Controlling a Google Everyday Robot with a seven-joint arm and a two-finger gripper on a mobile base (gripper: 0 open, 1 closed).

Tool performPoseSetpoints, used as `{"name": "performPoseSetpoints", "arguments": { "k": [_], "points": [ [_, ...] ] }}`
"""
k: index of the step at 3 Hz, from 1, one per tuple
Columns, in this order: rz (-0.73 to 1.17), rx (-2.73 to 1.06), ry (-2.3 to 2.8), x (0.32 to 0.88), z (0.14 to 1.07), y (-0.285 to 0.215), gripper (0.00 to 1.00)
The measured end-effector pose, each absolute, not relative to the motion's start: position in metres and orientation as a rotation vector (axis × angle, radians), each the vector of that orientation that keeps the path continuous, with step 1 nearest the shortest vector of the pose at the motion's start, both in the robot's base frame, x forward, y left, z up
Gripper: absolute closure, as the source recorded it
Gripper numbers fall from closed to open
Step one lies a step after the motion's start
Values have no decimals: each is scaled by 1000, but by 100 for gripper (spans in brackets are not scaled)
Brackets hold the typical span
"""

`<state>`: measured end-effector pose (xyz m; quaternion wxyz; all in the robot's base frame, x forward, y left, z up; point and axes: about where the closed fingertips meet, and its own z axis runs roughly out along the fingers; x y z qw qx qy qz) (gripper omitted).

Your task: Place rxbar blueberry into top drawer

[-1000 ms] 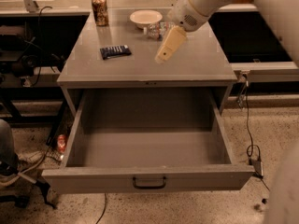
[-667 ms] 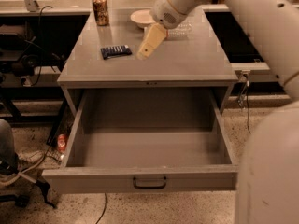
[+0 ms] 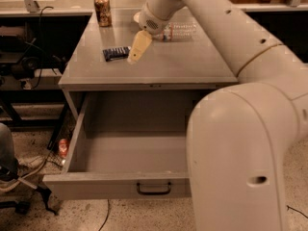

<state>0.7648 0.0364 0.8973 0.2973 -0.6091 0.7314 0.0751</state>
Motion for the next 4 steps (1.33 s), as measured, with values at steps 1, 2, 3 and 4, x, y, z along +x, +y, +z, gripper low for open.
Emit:
{"name": "performPoseSetpoints", "arguments": {
  "k": [1, 2, 3, 4],
  "points": [
    [215, -1558, 2020, 792, 870, 37, 0],
    [216, -1558, 2019, 792, 870, 38, 0],
    [183, -1596, 2032, 794, 861, 45, 0],
    [205, -1647, 1976, 801, 855, 67, 0]
  ]
}}
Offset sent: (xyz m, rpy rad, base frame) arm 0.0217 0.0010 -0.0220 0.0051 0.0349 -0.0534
